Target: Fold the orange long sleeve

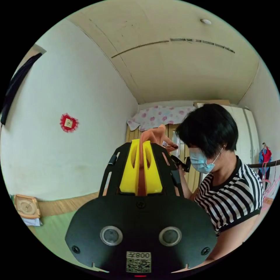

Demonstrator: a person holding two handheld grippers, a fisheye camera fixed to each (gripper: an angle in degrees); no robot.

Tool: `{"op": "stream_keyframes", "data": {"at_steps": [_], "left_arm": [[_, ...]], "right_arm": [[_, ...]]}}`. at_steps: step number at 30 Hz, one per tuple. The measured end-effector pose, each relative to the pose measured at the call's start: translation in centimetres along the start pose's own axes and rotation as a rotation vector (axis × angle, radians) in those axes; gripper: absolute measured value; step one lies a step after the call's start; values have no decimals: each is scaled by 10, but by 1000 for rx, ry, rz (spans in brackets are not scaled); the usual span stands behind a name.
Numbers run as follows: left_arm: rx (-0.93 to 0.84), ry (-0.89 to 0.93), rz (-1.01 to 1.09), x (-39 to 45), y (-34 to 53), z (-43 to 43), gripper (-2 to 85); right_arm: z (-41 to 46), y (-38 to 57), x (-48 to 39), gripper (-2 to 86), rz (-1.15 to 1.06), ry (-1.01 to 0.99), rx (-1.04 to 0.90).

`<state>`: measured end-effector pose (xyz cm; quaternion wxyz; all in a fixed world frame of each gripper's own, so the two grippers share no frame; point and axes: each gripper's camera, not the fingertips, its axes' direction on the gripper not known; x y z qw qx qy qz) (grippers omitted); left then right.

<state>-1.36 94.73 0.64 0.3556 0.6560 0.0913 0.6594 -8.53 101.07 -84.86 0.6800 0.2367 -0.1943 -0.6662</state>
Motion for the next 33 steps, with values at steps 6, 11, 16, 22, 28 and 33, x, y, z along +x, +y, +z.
{"op": "stream_keyframes", "data": {"at_steps": [6,11,16,22,28,33], "left_arm": [[-91,-155,-53,-66,2,10,15],[-249,-306,-227,-204,41,66,24],[-479,-450,-696,-427,186,126,67],[-636,-473,-1044,-472,405,87,102],[-734,-477,-1223,-394,535,29,130],[-730,-633,-1226,-352,554,-1,144]], "right_arm": [[122,-31,24,13,-16,15,-109],[324,-31,85,16,22,38,-409],[583,61,201,16,273,96,-907],[629,187,249,19,458,100,-1173],[588,265,272,56,523,212,-1349],[573,256,305,73,623,341,-1312]]}}
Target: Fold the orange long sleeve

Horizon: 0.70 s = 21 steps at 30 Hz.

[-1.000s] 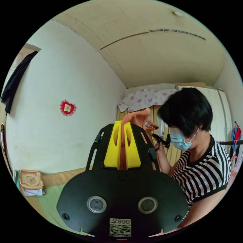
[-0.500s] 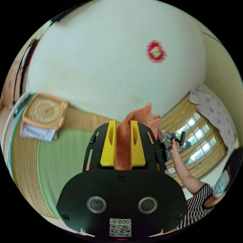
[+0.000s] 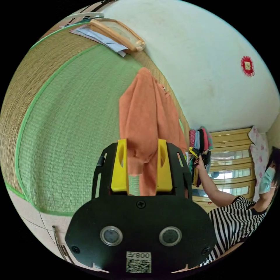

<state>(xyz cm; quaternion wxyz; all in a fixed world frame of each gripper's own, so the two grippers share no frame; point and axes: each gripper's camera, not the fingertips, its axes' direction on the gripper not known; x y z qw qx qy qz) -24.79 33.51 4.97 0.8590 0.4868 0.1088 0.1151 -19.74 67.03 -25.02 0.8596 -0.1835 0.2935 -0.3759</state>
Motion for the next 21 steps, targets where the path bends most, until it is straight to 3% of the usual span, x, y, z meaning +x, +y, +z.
{"op": "stream_keyframes", "data": {"at_steps": [9,14,17,21], "left_arm": [[-135,26,-30,-14,11,57,105],[-116,78,-22,-13,10,41,55],[-35,54,47,0,-6,-17,48],[242,-175,90,15,-36,-153,52]], "right_arm": [[8,-29,-4,83,136,-41,-53],[-3,-49,-20,53,131,-93,-96],[-45,-77,-38,34,45,-58,-84],[-143,-139,-46,20,7,-28,66]]}}
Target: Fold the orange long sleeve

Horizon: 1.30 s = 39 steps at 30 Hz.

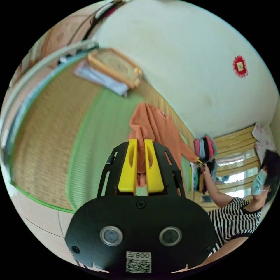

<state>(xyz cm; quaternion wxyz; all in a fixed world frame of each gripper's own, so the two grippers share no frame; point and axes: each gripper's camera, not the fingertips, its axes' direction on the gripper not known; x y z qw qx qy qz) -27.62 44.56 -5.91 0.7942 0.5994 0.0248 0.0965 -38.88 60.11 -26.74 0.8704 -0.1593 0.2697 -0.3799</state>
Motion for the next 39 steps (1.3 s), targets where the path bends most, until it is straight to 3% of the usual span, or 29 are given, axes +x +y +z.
{"op": "stream_keyframes", "data": {"at_steps": [4,6,9,13,16,25,39], "left_arm": [[191,-171,-99,-31,-5,-64,70],[203,-74,-132,-43,17,-58,77],[45,104,-127,-45,73,-9,85],[-343,281,-82,-12,184,84,94],[-502,356,-74,9,250,118,105],[-590,338,-45,25,319,121,117],[-608,372,-85,37,358,87,65]], "right_arm": [[-40,-46,3,7,91,151,53],[-37,-48,3,6,117,90,27],[-23,-20,-23,10,-19,-85,1],[14,59,-66,22,-168,-163,-168],[28,114,-68,31,-157,-199,-268],[20,217,-51,61,-67,-211,-399],[59,251,-69,52,11,-407,-482]]}}
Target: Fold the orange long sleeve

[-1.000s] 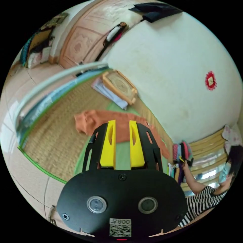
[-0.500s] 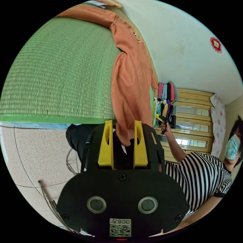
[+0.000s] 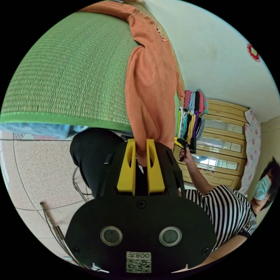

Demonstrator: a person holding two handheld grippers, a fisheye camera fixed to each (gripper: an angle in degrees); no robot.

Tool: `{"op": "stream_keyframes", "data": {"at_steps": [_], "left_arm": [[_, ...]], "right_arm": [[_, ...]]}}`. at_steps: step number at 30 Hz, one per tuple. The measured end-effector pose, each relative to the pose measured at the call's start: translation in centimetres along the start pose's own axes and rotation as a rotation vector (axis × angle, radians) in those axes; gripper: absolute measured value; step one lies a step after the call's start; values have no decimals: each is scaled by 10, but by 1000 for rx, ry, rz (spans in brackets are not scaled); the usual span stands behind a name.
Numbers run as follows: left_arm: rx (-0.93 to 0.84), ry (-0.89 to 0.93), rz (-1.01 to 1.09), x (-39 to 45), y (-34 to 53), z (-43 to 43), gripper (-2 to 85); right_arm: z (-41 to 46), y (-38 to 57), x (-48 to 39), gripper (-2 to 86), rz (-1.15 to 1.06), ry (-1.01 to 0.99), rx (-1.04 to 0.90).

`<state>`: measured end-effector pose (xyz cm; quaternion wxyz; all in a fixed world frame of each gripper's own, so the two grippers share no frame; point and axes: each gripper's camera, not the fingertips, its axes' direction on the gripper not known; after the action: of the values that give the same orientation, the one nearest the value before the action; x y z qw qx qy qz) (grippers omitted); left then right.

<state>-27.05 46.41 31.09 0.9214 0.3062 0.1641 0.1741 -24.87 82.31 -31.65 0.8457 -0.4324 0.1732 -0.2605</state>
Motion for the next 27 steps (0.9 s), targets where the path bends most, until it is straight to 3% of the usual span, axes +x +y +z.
{"op": "stream_keyframes", "data": {"at_steps": [7,11,16,27], "left_arm": [[120,102,59,35,82,-49,60],[178,118,25,28,121,-62,60],[163,114,-79,3,147,-46,62],[213,84,-74,14,167,-48,58]], "right_arm": [[-35,12,-54,11,-177,-60,-11],[-32,22,-76,7,-221,3,-49],[2,28,-67,7,-133,-47,-88],[10,43,-65,7,-28,-107,-66]]}}
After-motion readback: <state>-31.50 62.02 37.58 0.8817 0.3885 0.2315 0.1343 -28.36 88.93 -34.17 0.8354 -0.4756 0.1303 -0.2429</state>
